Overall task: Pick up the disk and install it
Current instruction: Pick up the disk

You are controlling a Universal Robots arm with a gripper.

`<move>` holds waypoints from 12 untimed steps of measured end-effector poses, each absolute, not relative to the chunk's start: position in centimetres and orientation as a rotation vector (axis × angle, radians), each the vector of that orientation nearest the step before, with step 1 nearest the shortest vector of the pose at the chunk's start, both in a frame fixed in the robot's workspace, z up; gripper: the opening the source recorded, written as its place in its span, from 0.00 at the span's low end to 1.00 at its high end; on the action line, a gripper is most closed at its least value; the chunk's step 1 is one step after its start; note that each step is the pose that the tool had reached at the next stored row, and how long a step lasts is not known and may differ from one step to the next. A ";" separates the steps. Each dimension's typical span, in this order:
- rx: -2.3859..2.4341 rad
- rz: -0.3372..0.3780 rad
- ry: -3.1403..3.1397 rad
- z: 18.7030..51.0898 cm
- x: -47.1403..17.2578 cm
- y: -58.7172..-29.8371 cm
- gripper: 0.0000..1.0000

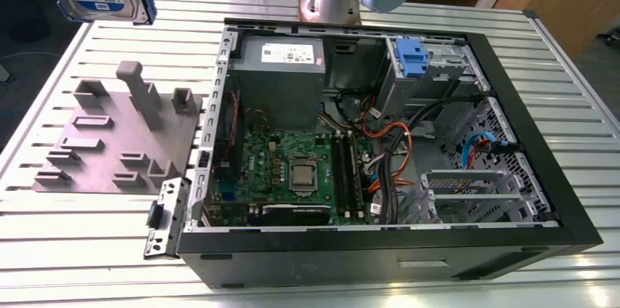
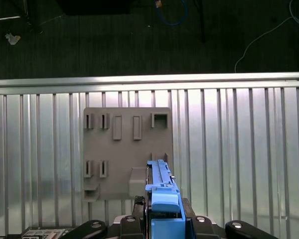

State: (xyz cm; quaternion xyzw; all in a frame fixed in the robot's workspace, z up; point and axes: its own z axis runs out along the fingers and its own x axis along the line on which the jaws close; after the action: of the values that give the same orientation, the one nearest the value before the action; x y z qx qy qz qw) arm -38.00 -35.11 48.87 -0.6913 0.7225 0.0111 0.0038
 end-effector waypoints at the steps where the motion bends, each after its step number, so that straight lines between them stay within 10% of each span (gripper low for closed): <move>1: -2.167 0.035 2.264 48.9 -38.0 -35.1 0.37; 12: -2.167 0.033 2.265 48.9 -37.3 -35.8 0.37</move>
State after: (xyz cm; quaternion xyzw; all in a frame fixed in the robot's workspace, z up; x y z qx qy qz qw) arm -37.31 -35.84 48.87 -0.6913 0.7225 0.0106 0.0033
